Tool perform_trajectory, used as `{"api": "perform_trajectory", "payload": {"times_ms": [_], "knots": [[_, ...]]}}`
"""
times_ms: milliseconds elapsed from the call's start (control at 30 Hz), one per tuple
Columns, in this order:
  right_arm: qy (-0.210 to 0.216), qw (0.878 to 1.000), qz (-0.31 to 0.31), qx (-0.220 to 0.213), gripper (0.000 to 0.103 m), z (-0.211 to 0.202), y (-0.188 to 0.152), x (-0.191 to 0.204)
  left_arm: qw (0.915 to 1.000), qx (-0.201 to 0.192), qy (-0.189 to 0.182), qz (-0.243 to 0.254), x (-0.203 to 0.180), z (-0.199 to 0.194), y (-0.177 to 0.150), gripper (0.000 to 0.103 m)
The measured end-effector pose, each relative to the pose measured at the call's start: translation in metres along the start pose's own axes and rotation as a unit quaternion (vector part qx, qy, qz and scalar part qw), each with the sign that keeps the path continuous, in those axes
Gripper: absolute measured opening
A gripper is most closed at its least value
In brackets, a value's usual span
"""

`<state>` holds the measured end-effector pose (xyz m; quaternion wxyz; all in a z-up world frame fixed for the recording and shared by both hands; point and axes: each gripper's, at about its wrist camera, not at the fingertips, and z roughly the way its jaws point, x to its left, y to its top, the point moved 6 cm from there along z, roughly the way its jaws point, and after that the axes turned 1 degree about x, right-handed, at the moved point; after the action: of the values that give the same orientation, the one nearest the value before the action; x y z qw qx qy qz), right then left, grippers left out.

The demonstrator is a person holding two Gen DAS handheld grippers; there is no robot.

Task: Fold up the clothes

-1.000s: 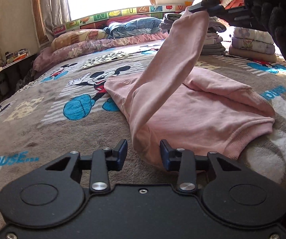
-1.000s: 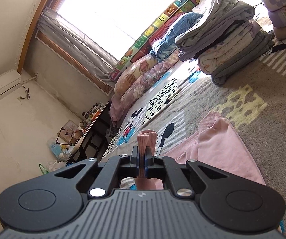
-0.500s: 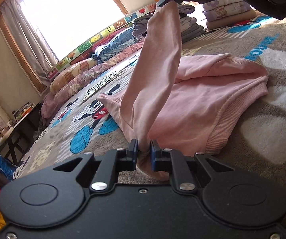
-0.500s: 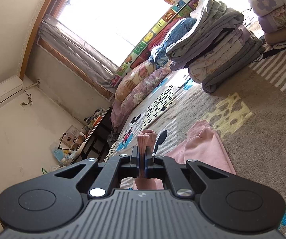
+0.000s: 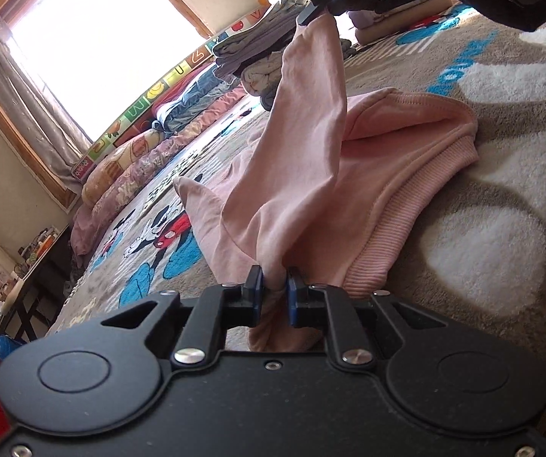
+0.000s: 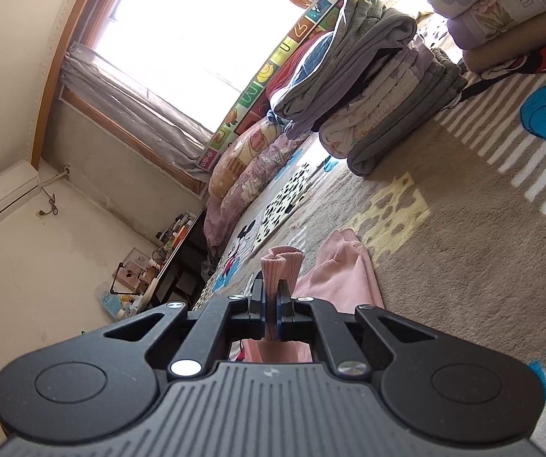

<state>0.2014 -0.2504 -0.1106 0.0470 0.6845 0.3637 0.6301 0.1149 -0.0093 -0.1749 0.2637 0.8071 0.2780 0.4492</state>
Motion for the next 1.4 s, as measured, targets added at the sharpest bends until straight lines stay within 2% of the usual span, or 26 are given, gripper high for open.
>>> {"api": "perform_trajectory", "payload": {"times_ms": [100, 167, 233, 333, 400, 533, 700, 933, 967, 1033, 1133, 1267, 1400], "knots": [[-0.002, 1.0, 0.006, 0.003, 0.007, -0.002, -0.002, -0.013, 0.9965, -0.001, -0.077, -0.032, 0.01, -0.008, 0.001, 0.012], [0.0, 1.0, 0.015, 0.007, 0.007, -0.003, -0.003, -0.023, 0.9868, -0.012, -0.131, -0.093, 0.033, -0.018, 0.0, 0.021], [-0.001, 1.0, 0.019, 0.014, 0.007, -0.003, -0.005, -0.033, 0.9761, -0.023, -0.131, -0.172, 0.063, -0.018, -0.002, 0.021], [0.002, 1.0, 0.025, 0.017, 0.007, -0.006, -0.007, -0.044, 0.9486, -0.04, -0.129, -0.286, 0.109, -0.019, -0.006, 0.021], [0.009, 0.999, 0.031, 0.017, 0.007, -0.007, -0.008, -0.049, 0.9442, -0.026, -0.119, -0.306, 0.113, -0.009, -0.008, 0.02], [0.028, 0.999, 0.035, 0.019, 0.007, -0.008, -0.009, -0.051, 0.9543, 0.009, -0.129, -0.269, 0.096, 0.005, -0.013, 0.013], [0.057, 0.997, 0.041, 0.013, 0.007, -0.008, -0.002, -0.042, 0.9551, 0.014, -0.167, -0.245, 0.077, 0.007, -0.012, 0.013], [0.081, 0.996, 0.005, 0.023, 0.007, 0.006, 0.023, -0.015, 0.9534, 0.017, -0.19, -0.234, 0.064, 0.009, -0.006, 0.013], [0.082, 0.996, 0.002, 0.022, 0.007, 0.006, 0.026, -0.013, 0.9529, 0.018, -0.195, -0.232, 0.061, 0.009, -0.006, 0.013], [0.083, 0.996, -0.003, 0.021, 0.007, 0.007, 0.031, -0.009, 0.9578, 0.031, -0.196, -0.208, 0.053, 0.013, -0.01, 0.013], [0.075, 0.997, -0.005, 0.022, 0.007, 0.004, 0.032, -0.012, 0.9556, 0.028, -0.199, -0.215, 0.059, 0.011, -0.012, 0.013], [0.056, 0.998, 0.015, 0.025, 0.007, -0.009, 0.019, -0.035, 0.9482, 0.018, -0.162, -0.273, 0.094, 0.013, -0.019, 0.013], [0.043, 0.998, 0.051, 0.019, 0.007, -0.019, 0.006, -0.066, 0.9432, 0.018, -0.128, -0.306, 0.105, 0.021, -0.02, 0.013]]}}
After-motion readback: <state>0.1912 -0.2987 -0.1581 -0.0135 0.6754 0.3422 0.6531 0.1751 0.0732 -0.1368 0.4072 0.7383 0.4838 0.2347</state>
